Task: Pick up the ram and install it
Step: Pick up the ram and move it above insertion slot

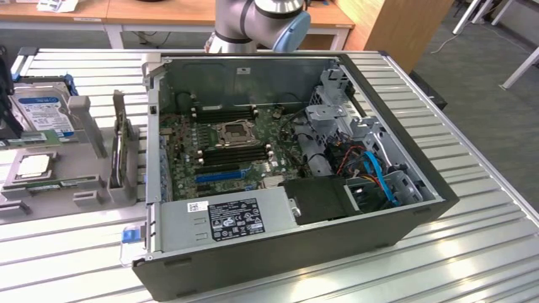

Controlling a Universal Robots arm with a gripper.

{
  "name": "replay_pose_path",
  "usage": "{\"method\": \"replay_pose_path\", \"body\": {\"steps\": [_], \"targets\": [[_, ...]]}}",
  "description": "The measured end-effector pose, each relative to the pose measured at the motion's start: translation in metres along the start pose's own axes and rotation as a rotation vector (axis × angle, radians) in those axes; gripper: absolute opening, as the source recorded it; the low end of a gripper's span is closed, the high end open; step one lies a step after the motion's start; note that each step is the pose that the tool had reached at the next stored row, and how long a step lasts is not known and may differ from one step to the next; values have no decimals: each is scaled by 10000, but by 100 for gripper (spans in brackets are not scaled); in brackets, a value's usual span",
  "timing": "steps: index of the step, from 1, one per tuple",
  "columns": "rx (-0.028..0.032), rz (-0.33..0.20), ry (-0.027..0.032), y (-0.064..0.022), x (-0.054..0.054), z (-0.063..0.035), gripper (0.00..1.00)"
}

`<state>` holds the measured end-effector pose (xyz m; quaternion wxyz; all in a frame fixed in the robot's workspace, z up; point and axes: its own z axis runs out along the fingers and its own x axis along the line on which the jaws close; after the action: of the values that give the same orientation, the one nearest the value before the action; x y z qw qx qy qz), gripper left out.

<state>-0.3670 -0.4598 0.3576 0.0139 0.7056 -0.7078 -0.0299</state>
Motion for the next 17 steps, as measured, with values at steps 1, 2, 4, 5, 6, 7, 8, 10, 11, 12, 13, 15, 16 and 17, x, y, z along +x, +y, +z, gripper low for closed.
{"method": "replay_pose_path", "body": {"steps": [1, 2, 4, 5, 6, 7, 8, 10, 11, 12, 13, 15, 16, 17], "targets": [[-1, 0, 0, 0, 0, -12, 12], [0, 0, 0, 1, -1, -26, 12], [0, 0, 0, 2, -1, -54, 12], [0, 0, 0, 3, -2, -67, 12], [0, 0, 0, 3, -2, -80, 12], [0, 0, 0, 4, -2, -93, 12], [0, 0, 0, 4, -2, -106, 12], [0, 0, 0, 5, -3, -131, 12], [-1, 0, 0, 5, -3, -144, 12], [0, 0, 0, 6, -3, -154, 12], [0, 0, 0, 6, -4, -165, 12], [0, 0, 0, 8, -4, -185, 12], [0, 0, 0, 8, -4, -196, 12], [0, 0, 0, 9, -5, -216, 12]]}}
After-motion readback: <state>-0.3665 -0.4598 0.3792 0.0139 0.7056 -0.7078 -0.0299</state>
